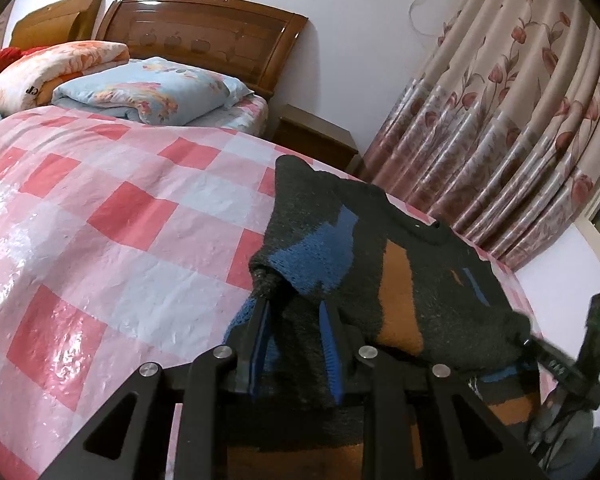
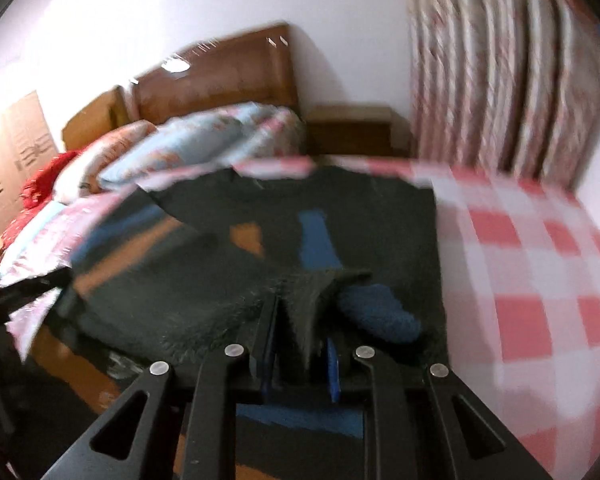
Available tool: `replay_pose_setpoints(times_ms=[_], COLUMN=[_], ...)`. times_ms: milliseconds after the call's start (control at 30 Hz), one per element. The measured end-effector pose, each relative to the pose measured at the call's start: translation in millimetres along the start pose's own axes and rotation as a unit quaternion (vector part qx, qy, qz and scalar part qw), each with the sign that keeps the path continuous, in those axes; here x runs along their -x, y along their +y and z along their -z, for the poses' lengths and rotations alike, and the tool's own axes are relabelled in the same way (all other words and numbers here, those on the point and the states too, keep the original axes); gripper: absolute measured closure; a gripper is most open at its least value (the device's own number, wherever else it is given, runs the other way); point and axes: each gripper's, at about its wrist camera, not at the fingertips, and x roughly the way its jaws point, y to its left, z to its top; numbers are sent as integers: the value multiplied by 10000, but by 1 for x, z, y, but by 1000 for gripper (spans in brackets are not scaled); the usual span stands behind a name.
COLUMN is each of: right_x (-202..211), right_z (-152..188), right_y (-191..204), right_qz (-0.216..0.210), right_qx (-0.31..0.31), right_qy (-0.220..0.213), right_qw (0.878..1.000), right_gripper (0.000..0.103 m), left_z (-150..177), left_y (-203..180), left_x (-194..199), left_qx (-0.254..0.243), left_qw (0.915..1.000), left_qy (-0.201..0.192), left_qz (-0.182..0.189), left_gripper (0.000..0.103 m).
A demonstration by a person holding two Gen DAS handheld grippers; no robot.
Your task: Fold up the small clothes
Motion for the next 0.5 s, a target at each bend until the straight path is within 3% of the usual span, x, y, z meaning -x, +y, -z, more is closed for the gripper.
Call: replay_pose_setpoints(times_ms=[267, 333, 433, 500], right_x=[29, 41, 51, 46], right_z=[18, 19, 5, -8], right_y=[-9, -16, -27, -35], right_qz=[-460, -596, -318, -465], right_qx=[-425, -589, -655, -804], right_qy=[78, -119, -443, -560], right_qw=[9980, 9964, 9964, 9941], right_gripper=[0, 0, 0, 0], left_z=[-2, -2, -2, -2], left_y=[1, 0, 0, 1], left_x=[-4, -4, -5, -5], left_qx=[-8, 2, -10, 0], left_qw=[10000, 10000, 10000, 10000], left_qy=[31, 27, 28, 24], left_qz=[7, 14, 13, 23], left_gripper=[77, 77, 77, 77])
